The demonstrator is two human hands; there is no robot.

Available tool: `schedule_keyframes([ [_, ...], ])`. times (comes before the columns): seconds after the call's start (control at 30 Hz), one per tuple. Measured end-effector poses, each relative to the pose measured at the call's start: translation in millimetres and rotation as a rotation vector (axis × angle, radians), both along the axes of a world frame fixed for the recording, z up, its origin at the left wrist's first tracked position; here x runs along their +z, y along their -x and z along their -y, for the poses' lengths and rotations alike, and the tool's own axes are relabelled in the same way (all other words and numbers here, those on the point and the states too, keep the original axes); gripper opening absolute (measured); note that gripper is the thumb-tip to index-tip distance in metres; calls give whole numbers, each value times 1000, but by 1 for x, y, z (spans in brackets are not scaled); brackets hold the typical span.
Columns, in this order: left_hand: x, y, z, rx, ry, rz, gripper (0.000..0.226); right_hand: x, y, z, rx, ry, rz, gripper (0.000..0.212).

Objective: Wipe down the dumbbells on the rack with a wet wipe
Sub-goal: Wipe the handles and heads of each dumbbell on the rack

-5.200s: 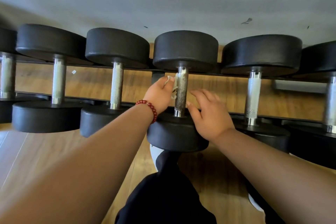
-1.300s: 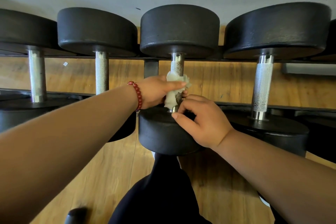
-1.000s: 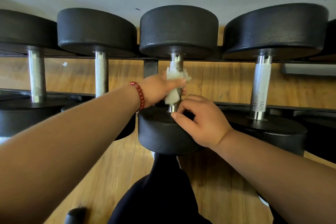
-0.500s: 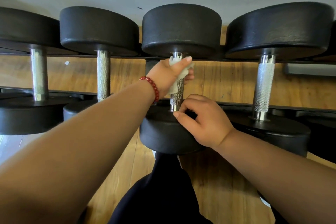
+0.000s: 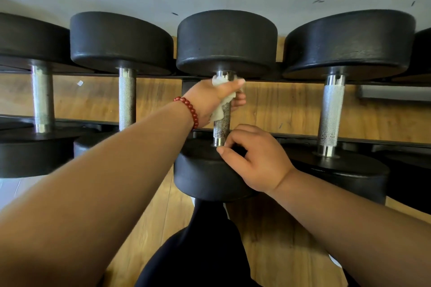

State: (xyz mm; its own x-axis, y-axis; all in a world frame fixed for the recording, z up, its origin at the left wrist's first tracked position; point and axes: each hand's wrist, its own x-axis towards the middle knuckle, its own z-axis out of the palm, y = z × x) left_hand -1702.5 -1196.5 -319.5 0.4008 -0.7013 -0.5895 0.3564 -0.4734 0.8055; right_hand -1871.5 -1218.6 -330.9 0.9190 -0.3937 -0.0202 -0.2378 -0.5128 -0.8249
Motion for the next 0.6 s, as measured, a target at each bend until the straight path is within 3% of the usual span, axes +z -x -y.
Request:
schedule_keyframes([
  [0.13,-2,2,-24,-347,-203,86,38,-3,0,1,9,4,8,48],
  [0.23,6,-7,-22,-313,-220,81,68,-2,0,2,6,13,1,48],
  [0.4,14,-4,5,38,-40,-24,17,-1,0,1,10,29,-18,49],
  [0.6,-2,-1,-27,-339,-183,-1,30,-4,0,1,5,13,20,49],
])
